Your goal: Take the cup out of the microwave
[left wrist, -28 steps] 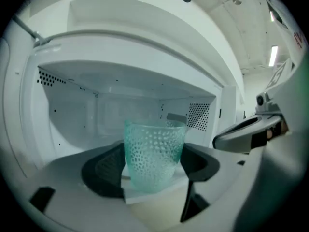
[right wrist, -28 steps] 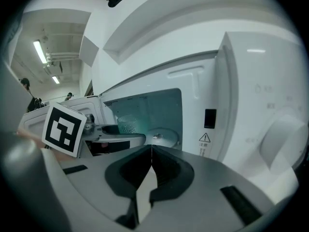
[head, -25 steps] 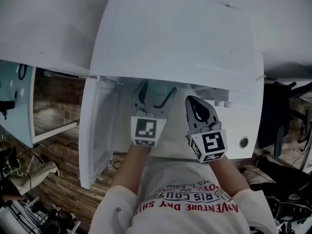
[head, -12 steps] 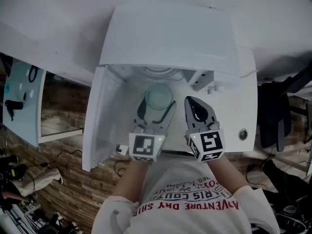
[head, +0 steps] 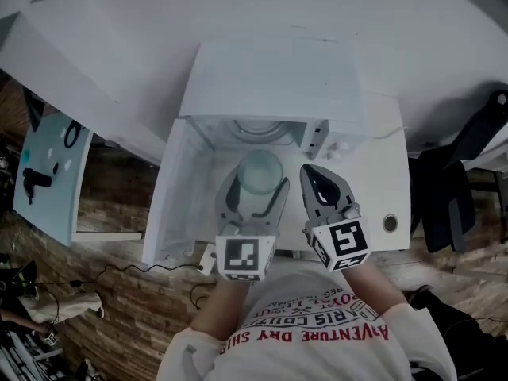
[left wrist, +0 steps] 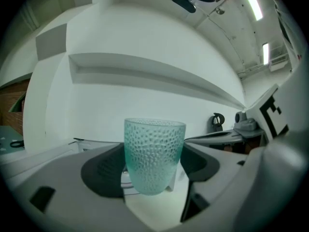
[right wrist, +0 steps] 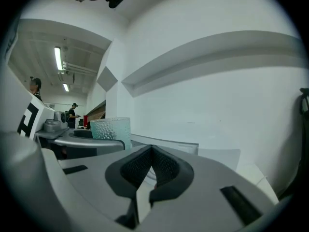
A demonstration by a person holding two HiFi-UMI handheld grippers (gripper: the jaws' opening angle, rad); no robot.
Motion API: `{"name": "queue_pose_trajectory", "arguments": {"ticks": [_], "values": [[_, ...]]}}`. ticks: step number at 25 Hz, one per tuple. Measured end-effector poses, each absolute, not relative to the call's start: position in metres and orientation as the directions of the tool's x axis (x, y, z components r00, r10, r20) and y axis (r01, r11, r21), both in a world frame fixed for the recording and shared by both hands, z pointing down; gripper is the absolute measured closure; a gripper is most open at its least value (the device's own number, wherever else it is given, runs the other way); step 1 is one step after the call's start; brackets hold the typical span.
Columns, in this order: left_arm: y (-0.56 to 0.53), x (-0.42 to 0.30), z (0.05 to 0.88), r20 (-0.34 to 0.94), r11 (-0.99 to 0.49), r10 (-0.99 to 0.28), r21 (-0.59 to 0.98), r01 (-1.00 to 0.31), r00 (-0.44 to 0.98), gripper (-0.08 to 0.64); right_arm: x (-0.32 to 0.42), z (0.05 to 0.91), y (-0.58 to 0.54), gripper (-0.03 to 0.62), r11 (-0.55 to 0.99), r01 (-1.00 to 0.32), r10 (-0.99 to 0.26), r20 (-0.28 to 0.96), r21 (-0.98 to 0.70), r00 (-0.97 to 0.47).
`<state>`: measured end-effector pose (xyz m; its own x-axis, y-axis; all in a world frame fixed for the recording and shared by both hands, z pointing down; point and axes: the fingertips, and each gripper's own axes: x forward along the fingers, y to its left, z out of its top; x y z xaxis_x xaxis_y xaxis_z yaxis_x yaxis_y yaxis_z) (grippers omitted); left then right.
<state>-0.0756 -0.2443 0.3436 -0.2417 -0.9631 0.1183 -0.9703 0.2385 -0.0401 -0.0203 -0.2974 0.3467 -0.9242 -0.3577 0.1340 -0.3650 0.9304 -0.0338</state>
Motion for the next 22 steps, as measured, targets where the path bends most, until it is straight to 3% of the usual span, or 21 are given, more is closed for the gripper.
{"name": "queue_pose_trajectory", "arguments": {"ticks": [22], "values": [[-0.251, -0.074, 0.332, 0.104, 0.238, -0.966, -0.01, -0.971, -0.238, 0.201, -0.007, 0.333, -0.303, 0.581, 0.916, -0.4, -0.394, 0.117, -0.027, -0.912]]}}
